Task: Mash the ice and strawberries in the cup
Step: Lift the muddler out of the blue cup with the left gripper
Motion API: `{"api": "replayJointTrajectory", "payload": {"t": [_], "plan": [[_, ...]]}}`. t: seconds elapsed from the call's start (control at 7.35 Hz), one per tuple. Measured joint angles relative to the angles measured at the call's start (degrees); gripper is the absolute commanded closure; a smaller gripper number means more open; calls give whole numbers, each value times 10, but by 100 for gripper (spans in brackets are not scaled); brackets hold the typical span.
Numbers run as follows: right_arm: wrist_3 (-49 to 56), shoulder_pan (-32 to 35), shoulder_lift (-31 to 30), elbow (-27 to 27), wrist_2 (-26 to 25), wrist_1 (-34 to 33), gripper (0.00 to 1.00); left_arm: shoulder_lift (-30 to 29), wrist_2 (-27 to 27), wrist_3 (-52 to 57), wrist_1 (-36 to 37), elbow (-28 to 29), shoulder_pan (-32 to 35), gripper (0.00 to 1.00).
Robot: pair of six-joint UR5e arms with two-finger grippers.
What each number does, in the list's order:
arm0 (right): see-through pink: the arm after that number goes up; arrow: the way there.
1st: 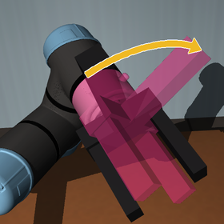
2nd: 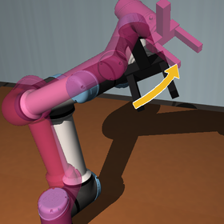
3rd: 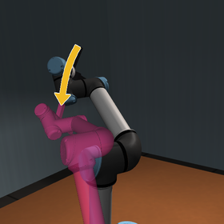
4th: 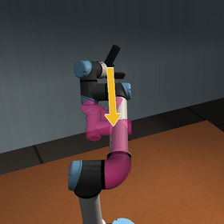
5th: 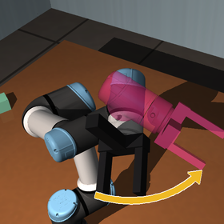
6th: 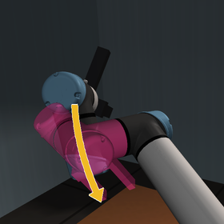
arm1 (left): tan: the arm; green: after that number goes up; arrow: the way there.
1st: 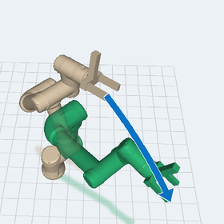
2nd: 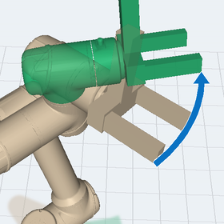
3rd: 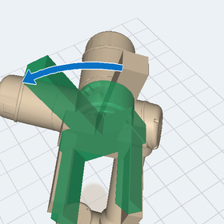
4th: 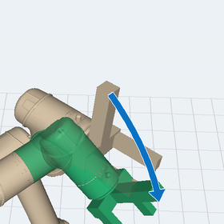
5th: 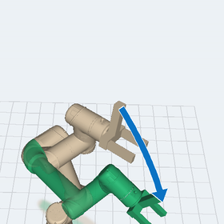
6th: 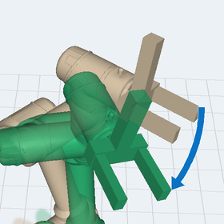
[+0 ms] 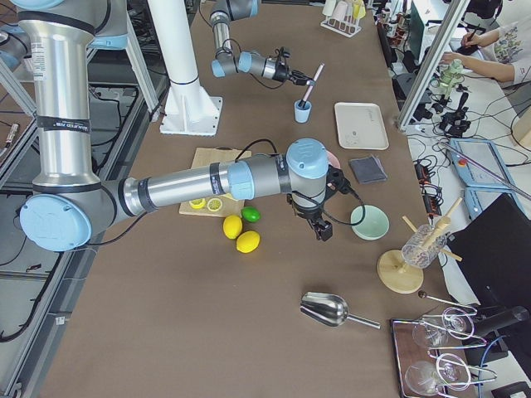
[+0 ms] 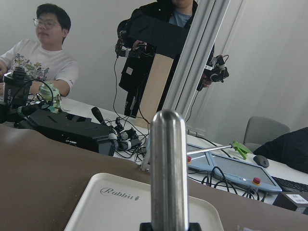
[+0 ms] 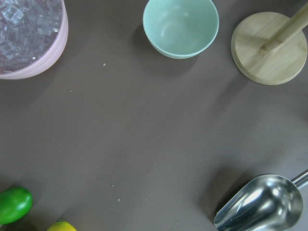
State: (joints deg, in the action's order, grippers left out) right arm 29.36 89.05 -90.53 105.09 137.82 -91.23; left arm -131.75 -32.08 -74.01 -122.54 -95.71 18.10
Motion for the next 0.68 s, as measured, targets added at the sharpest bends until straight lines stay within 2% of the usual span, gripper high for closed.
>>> {"api": "replayJointTrajectory", "payload": {"t": [0.14, 0.27, 0.41, 0.68], "plan": [[0, 0, 1, 0, 0, 0, 3, 2, -32, 18, -1, -23, 31, 100], [0, 0, 3, -1, -1, 0, 3, 20, -93, 24, -6, -35, 75, 100], [0, 0, 5, -2, -2, -1, 3, 62, -180, 27, -21, -41, 127, 100], [-1, 0, 8, -3, -3, -1, 3, 170, -403, 39, -72, -37, 238, 100]]}}
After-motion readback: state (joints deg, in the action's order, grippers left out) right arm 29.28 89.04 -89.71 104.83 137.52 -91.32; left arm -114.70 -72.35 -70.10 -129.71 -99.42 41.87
